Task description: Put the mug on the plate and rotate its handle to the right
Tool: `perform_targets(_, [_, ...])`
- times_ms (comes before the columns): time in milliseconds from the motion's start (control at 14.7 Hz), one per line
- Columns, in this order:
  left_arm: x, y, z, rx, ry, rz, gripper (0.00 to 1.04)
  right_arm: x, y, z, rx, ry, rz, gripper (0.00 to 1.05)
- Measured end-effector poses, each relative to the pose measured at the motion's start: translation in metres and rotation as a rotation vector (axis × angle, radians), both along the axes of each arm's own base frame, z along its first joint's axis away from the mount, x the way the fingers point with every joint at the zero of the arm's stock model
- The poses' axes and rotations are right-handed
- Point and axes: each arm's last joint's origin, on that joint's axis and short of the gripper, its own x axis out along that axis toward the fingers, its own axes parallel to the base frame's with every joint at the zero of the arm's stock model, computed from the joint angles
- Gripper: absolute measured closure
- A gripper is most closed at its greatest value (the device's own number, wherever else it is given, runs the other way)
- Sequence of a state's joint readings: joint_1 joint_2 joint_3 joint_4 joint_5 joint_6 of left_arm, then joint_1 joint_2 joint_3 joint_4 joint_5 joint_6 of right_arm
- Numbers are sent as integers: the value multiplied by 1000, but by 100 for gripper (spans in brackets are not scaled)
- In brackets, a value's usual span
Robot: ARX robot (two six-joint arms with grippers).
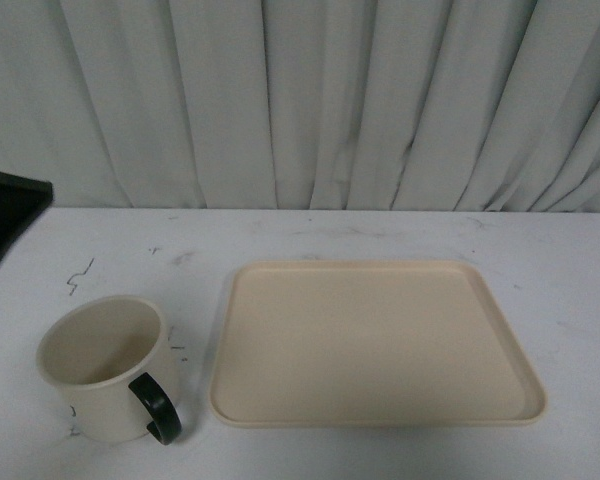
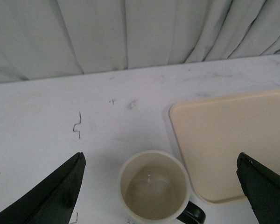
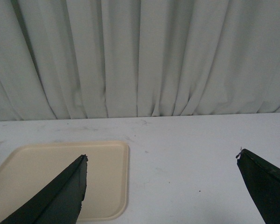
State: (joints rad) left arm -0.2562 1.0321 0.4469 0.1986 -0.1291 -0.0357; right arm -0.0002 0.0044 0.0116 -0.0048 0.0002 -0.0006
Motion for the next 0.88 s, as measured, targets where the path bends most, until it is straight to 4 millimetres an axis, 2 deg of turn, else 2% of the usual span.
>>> perform_targets(204, [41,-3,-23,-56,174,31,7,0,0,0,0,0,0,6])
perform_targets(339, [59,2,-42,-55,265,77,7,0,0,0,0,0,0,6])
perform_targets(475, [65,10,-58,-53,322,114,7,0,0,0,0,0,0,6])
perform_targets(747, [69,20,-72,-49,362,163,7,0,0,0,0,0,0,6])
perform_targets(814, [70,21,-88,-57,401,158,7,0,0,0,0,0,0,6])
perform_targets(882, [71,34,-110,-50,464,211,15,0,0,0,0,0,0,6])
